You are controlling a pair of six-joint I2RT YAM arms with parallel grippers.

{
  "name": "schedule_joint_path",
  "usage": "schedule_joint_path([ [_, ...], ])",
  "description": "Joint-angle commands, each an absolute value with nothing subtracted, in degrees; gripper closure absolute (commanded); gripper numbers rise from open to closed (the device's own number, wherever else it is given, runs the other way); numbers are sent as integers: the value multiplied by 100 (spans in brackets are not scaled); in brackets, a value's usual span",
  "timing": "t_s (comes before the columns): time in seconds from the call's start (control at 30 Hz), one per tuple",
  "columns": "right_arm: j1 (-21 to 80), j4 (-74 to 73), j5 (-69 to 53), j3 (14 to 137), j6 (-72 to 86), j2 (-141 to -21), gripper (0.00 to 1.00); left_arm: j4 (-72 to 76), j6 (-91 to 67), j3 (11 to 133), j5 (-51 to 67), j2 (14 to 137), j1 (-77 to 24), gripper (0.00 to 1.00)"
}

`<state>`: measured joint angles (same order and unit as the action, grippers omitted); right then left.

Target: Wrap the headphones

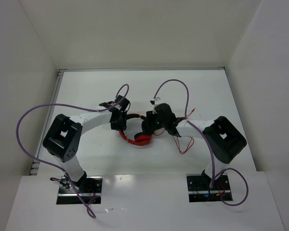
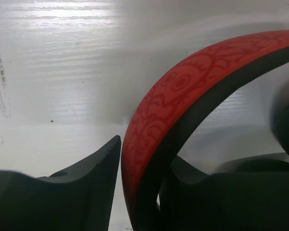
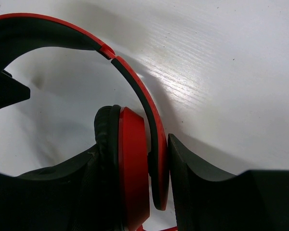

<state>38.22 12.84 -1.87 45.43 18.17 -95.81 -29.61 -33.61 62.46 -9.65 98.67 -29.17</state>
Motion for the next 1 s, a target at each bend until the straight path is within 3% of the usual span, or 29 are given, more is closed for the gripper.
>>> schedule_joint_path([
  [0.0,3841,1529,-88,4430,1942,-9334,56,-2839,-3480,6196,-888,9650,-2936,57],
  [0.13,3841,1529,-88,4430,1942,-9281,56,-2716,-3480,6196,-765,9712,-2988,69],
  [0.2,3841,1529,-88,4430,1942,-9281,56,-2716,-3480,6258,-703,9773,-2988,80],
  [0.3,3841,1529,-141,4430,1890,-9229,49,-2716,-3480,6380,-703,9773,-3041,93],
  [0.4,3841,1460,-80,4499,1819,-9176,12,-2716,-3480,6442,-781,9773,-3041,100],
  [0.47,3841,1337,-9,4701,1750,-9176,0,-2769,-3419,6442,-974,9773,-3041,100],
  [0.77,3841,1002,598,5712,1012,-8368,0,-2330,-3095,6477,-2197,8534,-3041,100],
  [0.97,3841,1388,1273,5573,160,-7805,0,-2671,-3032,7100,-997,8534,-2620,100],
])
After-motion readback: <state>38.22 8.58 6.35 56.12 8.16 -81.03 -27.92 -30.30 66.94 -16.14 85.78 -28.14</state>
